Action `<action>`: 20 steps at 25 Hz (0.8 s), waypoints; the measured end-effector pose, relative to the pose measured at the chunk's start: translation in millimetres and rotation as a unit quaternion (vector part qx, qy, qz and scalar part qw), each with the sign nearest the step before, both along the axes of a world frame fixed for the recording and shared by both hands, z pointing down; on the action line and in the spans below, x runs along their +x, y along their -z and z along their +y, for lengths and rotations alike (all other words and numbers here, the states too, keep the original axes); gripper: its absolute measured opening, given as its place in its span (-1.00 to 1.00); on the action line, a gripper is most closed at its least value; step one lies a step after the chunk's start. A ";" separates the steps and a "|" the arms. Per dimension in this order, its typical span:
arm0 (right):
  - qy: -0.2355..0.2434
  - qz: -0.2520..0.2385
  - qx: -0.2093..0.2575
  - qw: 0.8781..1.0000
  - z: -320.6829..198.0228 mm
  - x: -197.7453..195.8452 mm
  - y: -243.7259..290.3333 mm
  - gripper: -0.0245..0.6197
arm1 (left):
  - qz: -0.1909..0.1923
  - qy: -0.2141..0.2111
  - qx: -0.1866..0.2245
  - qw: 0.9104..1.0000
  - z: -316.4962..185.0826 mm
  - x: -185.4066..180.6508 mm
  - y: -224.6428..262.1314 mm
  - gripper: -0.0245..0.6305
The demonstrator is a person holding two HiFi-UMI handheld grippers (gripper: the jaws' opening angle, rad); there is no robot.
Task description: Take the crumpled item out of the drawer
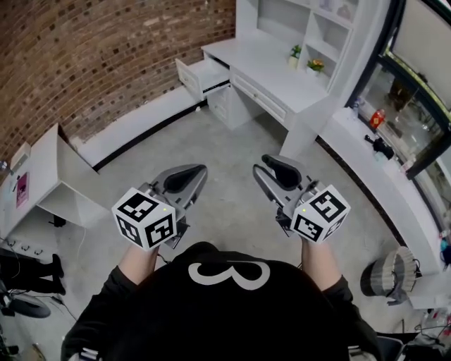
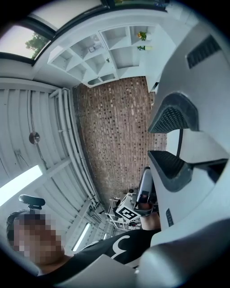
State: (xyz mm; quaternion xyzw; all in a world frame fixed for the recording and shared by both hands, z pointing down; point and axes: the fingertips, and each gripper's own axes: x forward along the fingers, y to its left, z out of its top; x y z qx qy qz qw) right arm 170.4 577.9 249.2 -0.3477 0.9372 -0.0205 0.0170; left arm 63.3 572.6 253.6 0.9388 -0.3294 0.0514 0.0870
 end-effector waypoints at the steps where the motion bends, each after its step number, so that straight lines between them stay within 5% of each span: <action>1: 0.000 0.000 0.002 1.000 -1.2 -0.4 0.0 -0.55 | -0.001 0.002 0.000 1.000 -0.4 -1.3 -0.5 -0.92; 10: -0.005 0.011 -0.004 1.000 -34.1 -10.7 -15.8 -0.06 | -0.001 0.017 -0.018 1.000 -26.1 -18.7 -15.8 -0.92; 20: -0.021 0.029 -0.055 0.998 -132.7 -29.0 -57.8 0.04 | 0.021 0.012 -0.061 0.998 -130.0 -45.9 -54.4 -0.92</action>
